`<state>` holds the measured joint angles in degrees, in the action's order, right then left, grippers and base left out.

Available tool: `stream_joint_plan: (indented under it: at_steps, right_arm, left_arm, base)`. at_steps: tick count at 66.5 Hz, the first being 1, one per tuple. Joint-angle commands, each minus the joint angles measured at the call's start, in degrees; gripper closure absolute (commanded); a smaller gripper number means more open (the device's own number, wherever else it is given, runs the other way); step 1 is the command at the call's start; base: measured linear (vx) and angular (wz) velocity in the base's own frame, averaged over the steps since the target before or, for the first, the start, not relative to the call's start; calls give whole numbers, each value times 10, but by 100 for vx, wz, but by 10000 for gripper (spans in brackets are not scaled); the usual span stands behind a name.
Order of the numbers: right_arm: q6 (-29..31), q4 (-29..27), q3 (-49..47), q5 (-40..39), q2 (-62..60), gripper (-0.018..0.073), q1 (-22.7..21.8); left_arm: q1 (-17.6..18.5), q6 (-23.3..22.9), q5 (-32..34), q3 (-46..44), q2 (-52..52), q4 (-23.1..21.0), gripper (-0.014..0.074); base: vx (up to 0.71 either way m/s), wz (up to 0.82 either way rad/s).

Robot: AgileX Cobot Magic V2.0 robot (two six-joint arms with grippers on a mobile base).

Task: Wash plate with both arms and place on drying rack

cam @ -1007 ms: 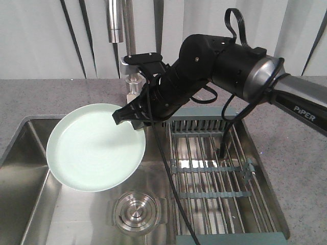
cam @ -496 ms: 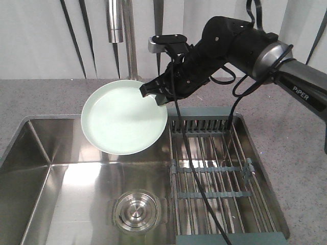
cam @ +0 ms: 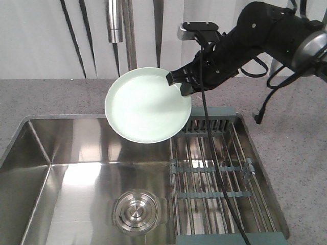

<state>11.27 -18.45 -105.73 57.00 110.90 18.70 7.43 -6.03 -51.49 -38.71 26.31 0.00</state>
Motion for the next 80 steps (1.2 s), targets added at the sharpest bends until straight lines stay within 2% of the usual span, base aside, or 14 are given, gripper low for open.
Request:
stream_joint_plan:
  at_steps: [1,16,66,80]
  right_arm:
    - [9,-8,35,-48,-62,561,-12]
    - [11,-7,164,-93,-150,561,-24]
    - [12,-26,441,-105,-350,561,-23]
    - [19,-34,463,-107,-370,561,24]
  left_arm:
    - [2,-5,36,-14,3,0,11]
    - [2,-5,36,-14,3,0,11]
    - [2,-5,36,-14,3,0,11]
    - [2,-5,36,-14,3,0,11]
  base:
    - [0,0]
    - [0,0]
    - [0,0]
    - [0,0]
